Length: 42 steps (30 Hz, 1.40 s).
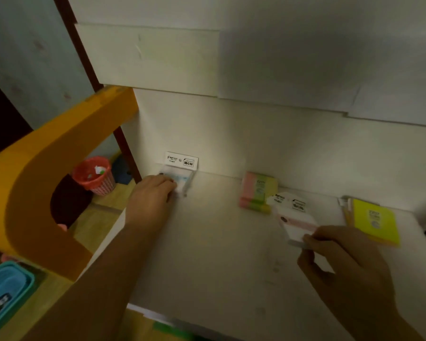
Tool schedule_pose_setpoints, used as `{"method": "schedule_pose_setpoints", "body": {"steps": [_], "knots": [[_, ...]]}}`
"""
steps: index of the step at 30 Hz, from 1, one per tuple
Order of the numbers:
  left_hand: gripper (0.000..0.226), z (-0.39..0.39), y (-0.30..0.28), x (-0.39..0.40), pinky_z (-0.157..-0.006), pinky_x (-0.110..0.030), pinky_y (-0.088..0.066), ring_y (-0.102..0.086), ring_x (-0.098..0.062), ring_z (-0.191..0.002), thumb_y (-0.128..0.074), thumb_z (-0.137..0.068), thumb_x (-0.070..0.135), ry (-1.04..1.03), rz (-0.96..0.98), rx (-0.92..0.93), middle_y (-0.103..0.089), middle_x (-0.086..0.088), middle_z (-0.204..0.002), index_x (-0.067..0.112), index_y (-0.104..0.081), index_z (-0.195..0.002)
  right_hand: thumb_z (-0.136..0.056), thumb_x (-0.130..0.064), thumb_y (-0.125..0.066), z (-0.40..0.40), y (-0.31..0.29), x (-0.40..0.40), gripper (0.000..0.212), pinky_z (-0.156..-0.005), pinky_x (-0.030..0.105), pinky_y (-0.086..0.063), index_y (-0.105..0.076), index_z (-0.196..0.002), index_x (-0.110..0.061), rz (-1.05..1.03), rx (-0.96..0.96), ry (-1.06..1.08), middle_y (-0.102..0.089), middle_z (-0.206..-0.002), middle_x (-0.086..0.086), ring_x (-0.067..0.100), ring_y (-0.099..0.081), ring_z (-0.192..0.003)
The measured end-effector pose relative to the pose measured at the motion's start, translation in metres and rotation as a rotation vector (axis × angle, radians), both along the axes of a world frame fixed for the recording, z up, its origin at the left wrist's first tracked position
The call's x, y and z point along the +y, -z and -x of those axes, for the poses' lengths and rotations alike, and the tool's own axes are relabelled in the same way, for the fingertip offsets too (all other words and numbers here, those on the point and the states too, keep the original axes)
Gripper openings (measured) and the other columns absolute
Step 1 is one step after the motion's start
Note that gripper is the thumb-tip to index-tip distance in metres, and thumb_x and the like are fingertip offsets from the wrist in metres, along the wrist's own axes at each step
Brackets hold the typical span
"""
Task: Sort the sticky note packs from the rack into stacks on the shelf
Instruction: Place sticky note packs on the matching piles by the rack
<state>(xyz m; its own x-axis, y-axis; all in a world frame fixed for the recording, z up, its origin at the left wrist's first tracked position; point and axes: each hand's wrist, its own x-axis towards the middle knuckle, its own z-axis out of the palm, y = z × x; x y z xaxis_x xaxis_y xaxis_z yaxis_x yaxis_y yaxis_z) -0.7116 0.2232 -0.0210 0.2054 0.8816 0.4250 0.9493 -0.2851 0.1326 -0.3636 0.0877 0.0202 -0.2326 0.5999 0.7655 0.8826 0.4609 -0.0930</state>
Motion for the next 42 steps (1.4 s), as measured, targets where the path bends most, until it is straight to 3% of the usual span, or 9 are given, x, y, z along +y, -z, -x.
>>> {"method": "schedule_pose_setpoints", "body": {"steps": [2, 6, 11, 17, 22, 27, 32, 39, 42], "knots": [[0.019, 0.0, 0.003, -0.001, -0.081, -0.041, -0.051, -0.064, -0.032, -0.096, -0.07, -0.08, 0.009, -0.032, 0.035, -0.005, -0.07, -0.009, -0.107, 0.011, -0.074, -0.098, -0.08, -0.009, -0.068, 0.007, 0.0, 0.004, 0.01, -0.075, 0.033, -0.048, -0.074, -0.077, -0.002, 0.011, 0.004, -0.001, -0.069, -0.087, 0.013, 0.028, -0.062, -0.081], [0.027, 0.001, 0.009, -0.006, -0.096, -0.042, -0.047, -0.061, -0.031, -0.112, -0.059, -0.09, 0.015, -0.041, 0.066, -0.024, -0.066, -0.01, -0.123, 0.012, -0.07, -0.115, -0.081, -0.008, -0.068, 0.03, 0.0, 0.018, 0.009, -0.075, 0.035, -0.049, -0.073, -0.079, -0.001, 0.016, 0.013, -0.036, -0.068, -0.088, 0.012, 0.03, -0.063, -0.079], [0.043, 0.002, 0.003, -0.023, -0.097, -0.04, -0.048, -0.062, -0.028, -0.114, -0.042, -0.094, 0.03, -0.056, 0.075, -0.066, -0.065, -0.011, -0.125, 0.009, -0.066, -0.122, -0.085, -0.011, -0.068, 0.068, 0.0, 0.042, 0.007, -0.073, 0.035, -0.053, -0.072, -0.083, -0.005, 0.01, -0.008, -0.114, -0.068, -0.092, 0.009, 0.028, -0.064, -0.085], [0.064, -0.002, -0.004, -0.055, -0.109, -0.037, -0.031, -0.048, -0.028, -0.13, -0.065, -0.079, 0.01, -0.274, 0.134, -0.147, -0.053, -0.013, -0.141, 0.005, -0.047, -0.141, -0.083, -0.008, -0.07, 0.142, 0.009, 0.098, 0.005, -0.07, 0.037, -0.049, -0.067, -0.084, -0.011, -0.002, -0.028, -0.227, -0.064, -0.09, 0.005, 0.026, -0.059, -0.08], [0.069, 0.006, -0.009, -0.062, -0.115, -0.04, -0.026, -0.038, -0.03, -0.138, -0.062, -0.084, 0.01, -0.345, 0.213, -0.165, -0.042, -0.015, -0.149, 0.005, -0.037, -0.148, -0.077, -0.01, -0.069, 0.196, 0.023, 0.145, 0.009, -0.068, 0.034, -0.038, -0.065, -0.082, -0.017, 0.06, -0.209, -0.242, -0.061, -0.089, 0.002, 0.025, -0.056, -0.08], [0.075, 0.017, -0.012, -0.065, -0.105, -0.04, -0.031, -0.052, -0.039, -0.125, -0.072, -0.069, -0.001, -0.388, 0.222, -0.167, -0.054, -0.024, -0.136, -0.004, -0.046, -0.139, -0.063, -0.015, -0.083, 0.222, 0.03, 0.162, 0.024, -0.071, 0.028, -0.036, -0.071, -0.083, -0.021, 0.16, -0.236, -0.202, -0.063, -0.09, -0.002, 0.021, -0.059, -0.083], [0.075, 0.018, -0.018, -0.067, -0.116, -0.027, -0.011, -0.022, -0.024, -0.146, -0.055, -0.089, 0.012, -0.362, 0.216, -0.241, -0.027, -0.011, -0.159, 0.007, -0.019, -0.154, -0.058, -0.021, -0.09, 0.229, 0.039, 0.163, 0.028, -0.069, 0.025, -0.048, -0.075, -0.081, -0.024, 0.292, -0.258, -0.172, -0.064, -0.086, -0.004, 0.02, -0.06, -0.081], [0.075, 0.012, -0.021, -0.062, -0.111, -0.029, -0.017, -0.032, -0.028, -0.141, -0.062, -0.083, 0.011, -0.254, 0.193, -0.29, -0.038, -0.013, -0.152, 0.006, -0.031, -0.15, -0.073, -0.011, -0.075, 0.23, 0.041, 0.162, 0.015, -0.069, 0.035, -0.051, -0.074, -0.088, -0.013, 0.373, -0.192, -0.16, -0.064, -0.088, 0.005, 0.029, -0.059, -0.081], [0.071, 0.008, -0.021, -0.057, -0.11, -0.034, -0.025, -0.04, -0.031, -0.135, -0.065, -0.081, 0.009, -0.192, 0.153, -0.317, -0.045, -0.016, -0.146, 0.004, -0.038, -0.146, -0.076, -0.011, -0.074, 0.224, 0.033, 0.154, 0.026, -0.073, 0.042, -0.053, -0.07, -0.102, -0.009, 0.403, -0.158, -0.15, -0.065, -0.099, 0.009, 0.033, -0.059, -0.09]]}}
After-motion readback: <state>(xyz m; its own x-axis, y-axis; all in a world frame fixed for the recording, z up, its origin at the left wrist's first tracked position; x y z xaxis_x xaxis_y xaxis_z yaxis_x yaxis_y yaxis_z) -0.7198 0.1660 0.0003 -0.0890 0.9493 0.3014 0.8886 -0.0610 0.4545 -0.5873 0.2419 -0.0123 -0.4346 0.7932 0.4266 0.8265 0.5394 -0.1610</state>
